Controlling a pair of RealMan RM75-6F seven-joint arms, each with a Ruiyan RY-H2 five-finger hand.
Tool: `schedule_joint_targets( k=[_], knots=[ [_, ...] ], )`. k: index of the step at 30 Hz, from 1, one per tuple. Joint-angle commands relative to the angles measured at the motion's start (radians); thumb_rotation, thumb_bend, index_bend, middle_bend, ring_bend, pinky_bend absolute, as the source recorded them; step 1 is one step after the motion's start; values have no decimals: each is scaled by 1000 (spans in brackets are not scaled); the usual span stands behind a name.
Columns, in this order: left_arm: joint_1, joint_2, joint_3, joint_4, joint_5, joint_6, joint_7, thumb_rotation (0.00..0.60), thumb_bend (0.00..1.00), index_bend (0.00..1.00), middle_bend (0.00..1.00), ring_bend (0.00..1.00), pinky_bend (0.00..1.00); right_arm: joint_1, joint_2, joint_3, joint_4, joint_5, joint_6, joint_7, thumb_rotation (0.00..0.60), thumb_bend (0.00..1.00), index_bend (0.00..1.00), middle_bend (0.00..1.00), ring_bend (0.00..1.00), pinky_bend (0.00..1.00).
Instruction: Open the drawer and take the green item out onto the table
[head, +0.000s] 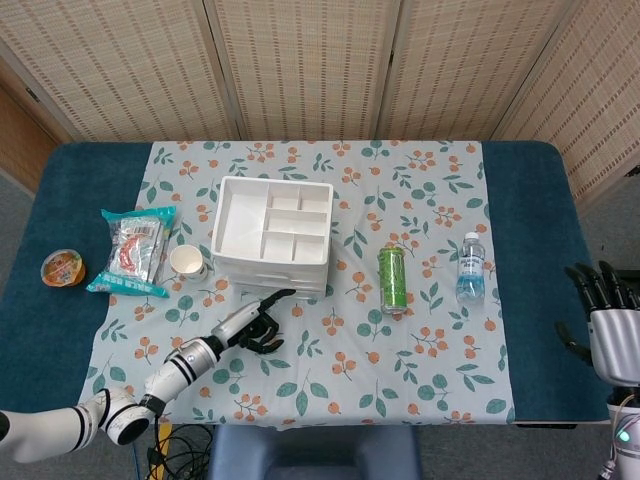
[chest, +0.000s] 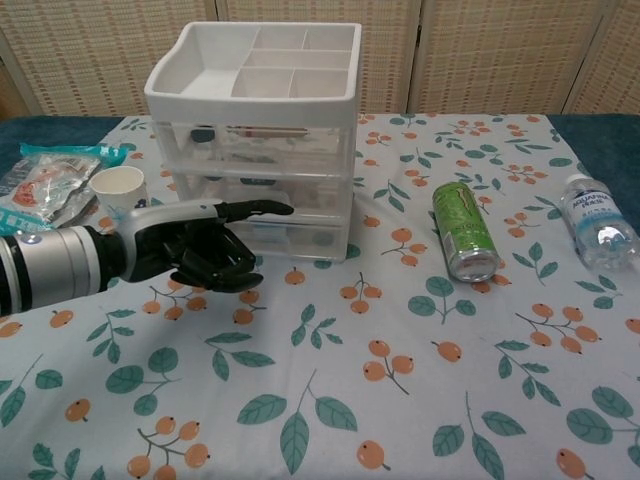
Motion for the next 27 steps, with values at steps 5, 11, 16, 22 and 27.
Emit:
schedule_joint_targets(
  k=[5,11,16,22,27],
  knots=[
    [20,-16,-30,5,-76,-10,59,600,378,0,830,983,1000,-2,3,2,-3,-4,9,-1,600,302,133,147,104,183],
    [35,-22,-37,0,-102,-13,80,600,379,0,830,983,1000,-4,0,1,-2,-1,11,-3,600,303,132,147,104,183],
    [45,-37,-48,-1,-115,-9,78,600,379,0,830,983,1000,-6,0,1,-1,-1,13,-7,600,303,132,147,104,183],
    [51,-62,-58,-7,-101,-6,30,600,379,0,830,983,1000,-14,0,0,0,1,23,-7,600,303,133,147,104,183],
    [46,-90,-63,19,-86,-11,-3,600,379,0,830,983,1000,-24,7,2,-3,7,36,-5,600,303,132,147,104,183]
  ],
)
